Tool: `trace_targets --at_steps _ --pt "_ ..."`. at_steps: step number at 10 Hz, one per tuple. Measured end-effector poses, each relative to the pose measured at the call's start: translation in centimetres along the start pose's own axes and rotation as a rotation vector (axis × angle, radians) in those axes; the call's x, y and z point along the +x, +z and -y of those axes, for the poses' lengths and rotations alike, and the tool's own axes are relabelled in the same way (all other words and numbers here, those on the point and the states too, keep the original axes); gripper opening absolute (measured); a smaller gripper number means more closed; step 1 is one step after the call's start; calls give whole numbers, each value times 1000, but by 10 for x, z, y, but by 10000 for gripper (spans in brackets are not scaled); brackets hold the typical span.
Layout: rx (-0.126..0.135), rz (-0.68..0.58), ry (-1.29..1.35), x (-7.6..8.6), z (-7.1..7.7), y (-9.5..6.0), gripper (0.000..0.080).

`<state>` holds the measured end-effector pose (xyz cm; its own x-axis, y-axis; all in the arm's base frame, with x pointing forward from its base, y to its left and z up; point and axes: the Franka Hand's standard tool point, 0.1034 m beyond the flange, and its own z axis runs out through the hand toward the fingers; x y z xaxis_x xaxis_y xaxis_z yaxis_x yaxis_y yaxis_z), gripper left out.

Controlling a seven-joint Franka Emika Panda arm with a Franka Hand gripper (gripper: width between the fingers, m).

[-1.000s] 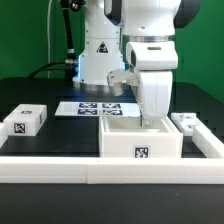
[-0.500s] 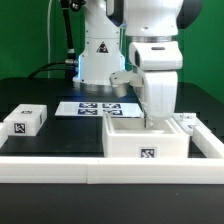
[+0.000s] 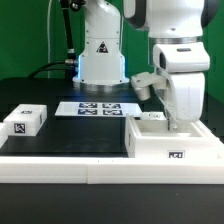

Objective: Assemble cabinet

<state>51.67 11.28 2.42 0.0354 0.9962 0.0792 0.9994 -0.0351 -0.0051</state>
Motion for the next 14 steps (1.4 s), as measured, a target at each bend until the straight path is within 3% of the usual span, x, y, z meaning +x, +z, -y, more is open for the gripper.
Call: trace_targets --at_steps 4,5,6,7,9,10,11,14 --pt "5 0 15 2 0 0 37" --pt "5 0 15 1 0 1 227" --pt "5 0 16 1 0 1 227" --pt "5 0 16 1 0 1 439" --pt "5 0 16 1 0 1 708" --pt "5 0 17 1 0 1 708" --pt "5 0 17 1 0 1 782" --pt "6 4 35 2 8 -4 798"
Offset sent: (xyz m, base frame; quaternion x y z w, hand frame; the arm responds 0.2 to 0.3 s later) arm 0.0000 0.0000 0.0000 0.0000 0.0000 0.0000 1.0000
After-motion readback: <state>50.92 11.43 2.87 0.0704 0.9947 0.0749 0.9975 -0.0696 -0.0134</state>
